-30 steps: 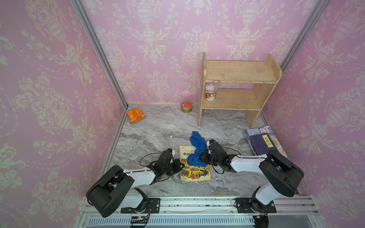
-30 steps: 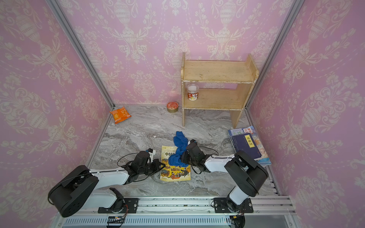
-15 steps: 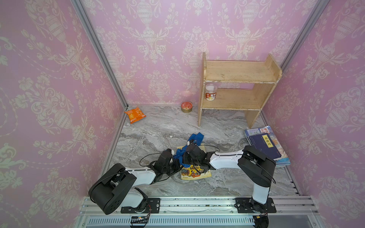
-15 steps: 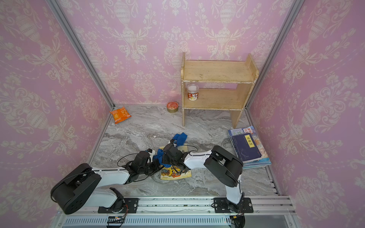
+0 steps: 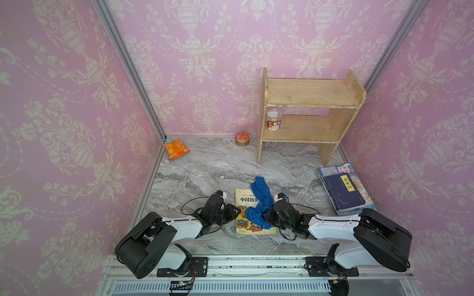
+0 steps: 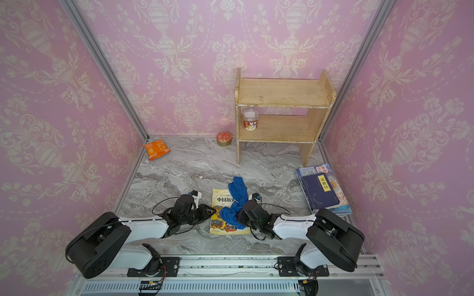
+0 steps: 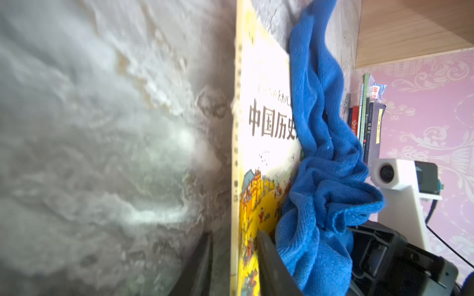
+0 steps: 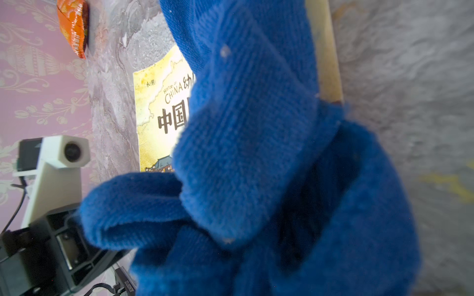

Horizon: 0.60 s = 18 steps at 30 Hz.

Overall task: Wipe the cover of the book
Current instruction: Wipe the dirt from the cover of the book.

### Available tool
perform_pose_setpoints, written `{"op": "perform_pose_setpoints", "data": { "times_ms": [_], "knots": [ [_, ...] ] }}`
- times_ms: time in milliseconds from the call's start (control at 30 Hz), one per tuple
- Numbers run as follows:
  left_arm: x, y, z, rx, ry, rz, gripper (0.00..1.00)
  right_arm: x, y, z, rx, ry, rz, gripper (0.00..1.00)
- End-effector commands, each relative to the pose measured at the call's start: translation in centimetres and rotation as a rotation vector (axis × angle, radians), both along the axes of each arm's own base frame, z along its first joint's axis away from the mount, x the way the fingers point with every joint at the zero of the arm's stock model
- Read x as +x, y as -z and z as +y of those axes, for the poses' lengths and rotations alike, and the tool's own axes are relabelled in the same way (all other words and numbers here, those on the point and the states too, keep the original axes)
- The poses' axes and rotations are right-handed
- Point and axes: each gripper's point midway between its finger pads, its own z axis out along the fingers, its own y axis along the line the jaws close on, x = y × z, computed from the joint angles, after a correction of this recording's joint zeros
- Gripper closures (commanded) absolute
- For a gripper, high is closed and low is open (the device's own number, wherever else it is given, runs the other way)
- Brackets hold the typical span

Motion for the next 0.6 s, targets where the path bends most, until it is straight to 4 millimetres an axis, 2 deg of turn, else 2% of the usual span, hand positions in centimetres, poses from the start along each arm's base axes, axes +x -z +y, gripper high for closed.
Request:
{"op": "perform_pose_setpoints", "data": {
  "times_ms": [0, 67, 167, 333, 433, 500, 567],
  "knots": [
    [3.2, -1.2, 0.9, 0.001, -0.048, -0.083, 0.58, -7.8, 8.0, -11.8, -0.482, 0.062, 0.350, 1.00],
    [4.9, -1.5, 1.0, -0.015, -0.054, -0.096, 0.58, -7.6, 7.8, -11.8, -0.475, 0.052, 0.349, 1.00],
    [6.8, -1.5, 0.0, -0.053, -0.035, -0.095, 0.59, -7.2, 7.7, -11.4, -0.455, 0.024, 0.337, 1.00],
    [8.8, -0.9, -2.6, -0.139, 0.014, -0.079, 0.59, -6.7, 7.3, -10.2, -0.427, -0.030, 0.317, 1.00],
    [9.2, -0.4, -3.6, -0.169, 0.038, -0.066, 0.60, -6.3, 7.2, -10.1, -0.424, -0.044, 0.310, 1.00],
    [9.2, -0.2, -4.2, -0.171, 0.058, -0.063, 0.66, -6.0, 7.0, -9.9, -0.411, -0.058, 0.299, 1.00],
    [9.0, 0.2, -5.1, -0.166, 0.091, -0.052, 0.78, -5.6, 6.8, -10.0, -0.412, -0.063, 0.295, 1.00]
  ]
}}
